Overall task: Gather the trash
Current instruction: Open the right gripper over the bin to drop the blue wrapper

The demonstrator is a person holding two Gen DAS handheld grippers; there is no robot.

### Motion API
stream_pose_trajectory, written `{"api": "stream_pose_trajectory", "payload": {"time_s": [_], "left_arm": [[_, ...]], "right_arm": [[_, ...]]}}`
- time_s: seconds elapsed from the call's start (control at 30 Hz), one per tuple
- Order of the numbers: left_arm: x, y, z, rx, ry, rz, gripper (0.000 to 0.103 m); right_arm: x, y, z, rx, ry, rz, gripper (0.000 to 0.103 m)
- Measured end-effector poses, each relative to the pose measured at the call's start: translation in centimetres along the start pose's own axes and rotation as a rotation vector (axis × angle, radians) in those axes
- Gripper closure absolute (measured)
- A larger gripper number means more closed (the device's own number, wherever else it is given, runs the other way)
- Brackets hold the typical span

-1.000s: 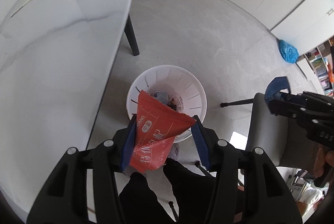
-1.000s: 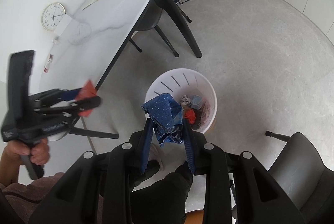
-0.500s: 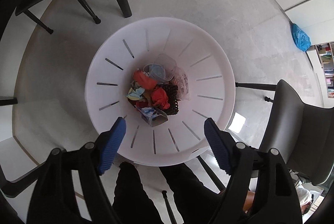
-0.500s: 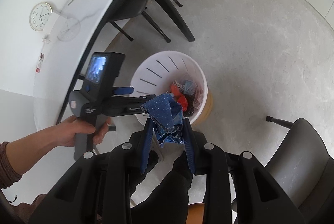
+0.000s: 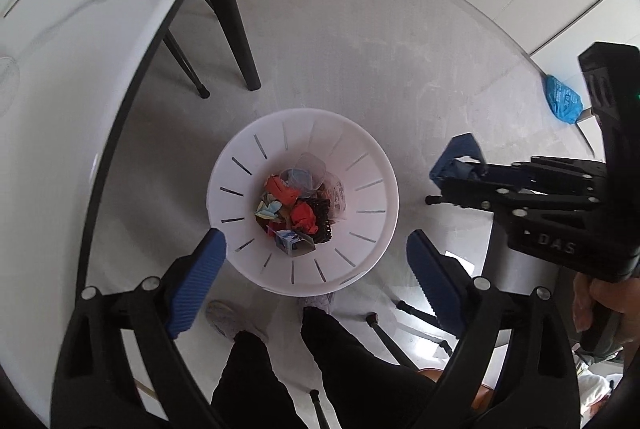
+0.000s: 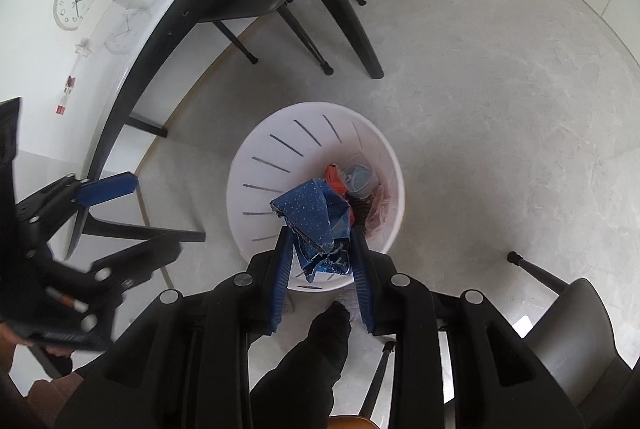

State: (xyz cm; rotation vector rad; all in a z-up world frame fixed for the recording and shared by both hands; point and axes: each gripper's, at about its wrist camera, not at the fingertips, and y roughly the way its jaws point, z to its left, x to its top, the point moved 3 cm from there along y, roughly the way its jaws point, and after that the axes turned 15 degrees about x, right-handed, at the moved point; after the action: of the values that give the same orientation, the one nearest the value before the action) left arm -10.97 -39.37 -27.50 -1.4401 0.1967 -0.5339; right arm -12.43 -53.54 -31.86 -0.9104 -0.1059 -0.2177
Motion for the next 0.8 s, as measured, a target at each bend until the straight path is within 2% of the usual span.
{"api": "stream_pose_trajectory", "payload": {"time_s": [0.17, 0.23, 0.3, 0.37, 0.4, 0.43, 0.47, 0.53, 0.6, 0.67, 0.8], "left_arm": [[-0.4, -1.4, 0.5, -0.007, -0.022, 0.004, 0.015], [-0.8, -1.9, 0.7, -0.004, -0.028, 0.002, 0.015], [-1.2, -2.4, 0.9, 0.008, -0.028, 0.0, 0.015], [-1.6, -2.7, 1.3, 0.025, -0.034, 0.003, 0.015], [-1.8, -2.7, 1.6, 0.031, -0.037, 0.007, 0.015], [-1.9, -2.6, 1.8, 0.036, -0.04, 0.013, 0.015], [-2.1, -2.6, 2.1, 0.043, -0.045, 0.019, 0.015], [-2.5, -2.6, 2.7, 0.056, -0.061, 0.024, 0.015], [-2.8, -2.9, 3.4, 0.062, -0.082, 0.031, 0.015], [-2.9, -3.5, 4.0, 0.062, -0.102, 0.023, 0.015], [-2.6, -6.5, 5.8, 0.074, -0.144, -0.042, 0.015]], "right_arm": [[0.1, 2.0, 0.2, 0.004, -0.036, 0.038, 0.071], [0.1, 3.9, 0.0, -0.003, -0.046, 0.064, 0.071], [0.2, 6.5, -0.6, -0.003, -0.051, 0.092, 0.066], [0.1, 9.5, -1.2, -0.016, -0.052, 0.133, 0.037], [0.0, 11.0, -1.4, -0.037, -0.056, 0.155, 0.031], [0.0, 12.4, -1.6, -0.057, -0.063, 0.18, 0.02], [-0.1, 13.2, -1.6, -0.074, -0.071, 0.197, 0.014], [-0.3, 14.5, -1.6, -0.109, -0.095, 0.223, 0.013], [-0.5, 14.5, -1.3, -0.125, -0.093, 0.238, 0.013], [-0.4, 13.0, -0.6, -0.106, -0.085, 0.201, 0.012], [0.1, 6.4, 2.5, -0.105, -0.085, 0.089, 0.005]]}}
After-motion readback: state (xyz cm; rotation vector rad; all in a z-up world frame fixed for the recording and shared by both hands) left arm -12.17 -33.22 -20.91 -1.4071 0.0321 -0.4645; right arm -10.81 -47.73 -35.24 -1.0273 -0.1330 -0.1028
